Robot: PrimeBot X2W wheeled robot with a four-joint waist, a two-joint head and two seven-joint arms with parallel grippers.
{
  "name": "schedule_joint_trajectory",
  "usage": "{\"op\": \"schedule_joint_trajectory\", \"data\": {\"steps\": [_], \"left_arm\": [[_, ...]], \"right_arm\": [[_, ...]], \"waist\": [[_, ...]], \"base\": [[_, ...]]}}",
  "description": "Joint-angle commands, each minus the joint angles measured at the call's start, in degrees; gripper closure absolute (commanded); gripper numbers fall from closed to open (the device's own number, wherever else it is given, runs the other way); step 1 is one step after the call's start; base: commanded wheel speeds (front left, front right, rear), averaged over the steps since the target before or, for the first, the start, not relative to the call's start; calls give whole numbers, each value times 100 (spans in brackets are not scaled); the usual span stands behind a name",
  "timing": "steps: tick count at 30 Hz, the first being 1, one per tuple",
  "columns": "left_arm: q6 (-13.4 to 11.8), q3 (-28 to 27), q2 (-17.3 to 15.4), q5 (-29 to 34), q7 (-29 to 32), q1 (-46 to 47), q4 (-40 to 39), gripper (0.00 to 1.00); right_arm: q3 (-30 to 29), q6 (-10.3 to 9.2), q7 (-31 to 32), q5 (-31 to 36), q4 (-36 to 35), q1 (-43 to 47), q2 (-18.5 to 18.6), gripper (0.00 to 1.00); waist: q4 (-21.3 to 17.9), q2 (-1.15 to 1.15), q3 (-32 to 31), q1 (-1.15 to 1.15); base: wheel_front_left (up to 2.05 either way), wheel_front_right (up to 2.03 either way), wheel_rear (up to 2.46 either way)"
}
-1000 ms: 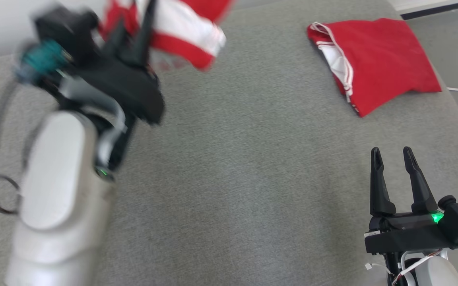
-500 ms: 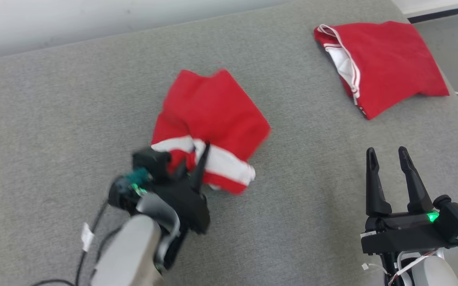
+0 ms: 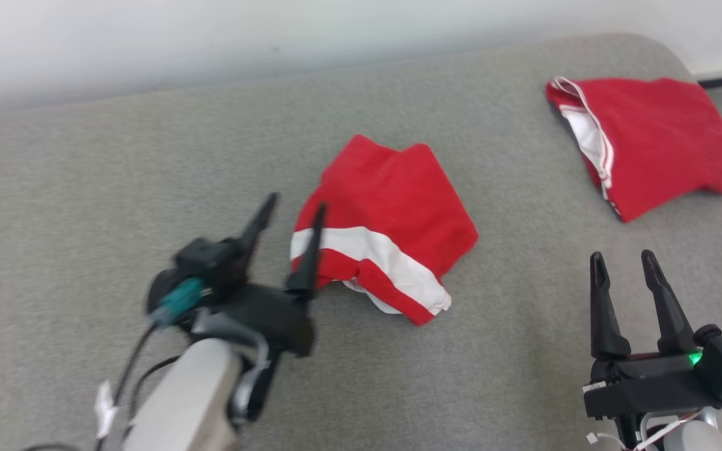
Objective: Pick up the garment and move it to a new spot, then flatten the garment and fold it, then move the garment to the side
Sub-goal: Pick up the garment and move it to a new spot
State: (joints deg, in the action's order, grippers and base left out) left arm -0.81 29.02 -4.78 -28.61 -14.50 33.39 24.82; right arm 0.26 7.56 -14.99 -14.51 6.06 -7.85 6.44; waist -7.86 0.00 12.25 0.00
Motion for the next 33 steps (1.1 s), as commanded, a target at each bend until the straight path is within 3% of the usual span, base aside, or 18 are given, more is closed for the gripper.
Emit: {"op": "schedule_joint_trajectory", "data": {"steps": [1, 8, 15, 22, 33], "left_arm": [[-87, -204, -199, 47, -56, -277, -178, 0], [-186, -1045, -783, 346, -65, -1256, -1099, 0], [-219, -1858, -914, 477, -66, -2208, -1754, 0], [9, -2667, -602, 778, -63, -3104, -2335, 0], [523, -3282, -48, 1229, -63, -3458, -2249, 0]], "right_arm": [[-1, -17, -25, 38, -34, 103, 49, 0], [17, -18, -25, 61, -47, 274, 71, 0], [45, -18, -25, 82, -46, 399, 87, 0], [45, -18, -25, 42, -29, 518, 137, 0], [67, -18, -25, -16, 67, 617, 98, 0]], "waist": [[308, 0, -294, 0], [622, 0, -569, 0], [806, 0, -710, 0], [930, 0, -784, 0], [965, 0, -789, 0]], "base": [[0, 0, 0], [0, 0, 0], [0, 0, 0], [0, 0, 0], [0, 0, 0]]}}
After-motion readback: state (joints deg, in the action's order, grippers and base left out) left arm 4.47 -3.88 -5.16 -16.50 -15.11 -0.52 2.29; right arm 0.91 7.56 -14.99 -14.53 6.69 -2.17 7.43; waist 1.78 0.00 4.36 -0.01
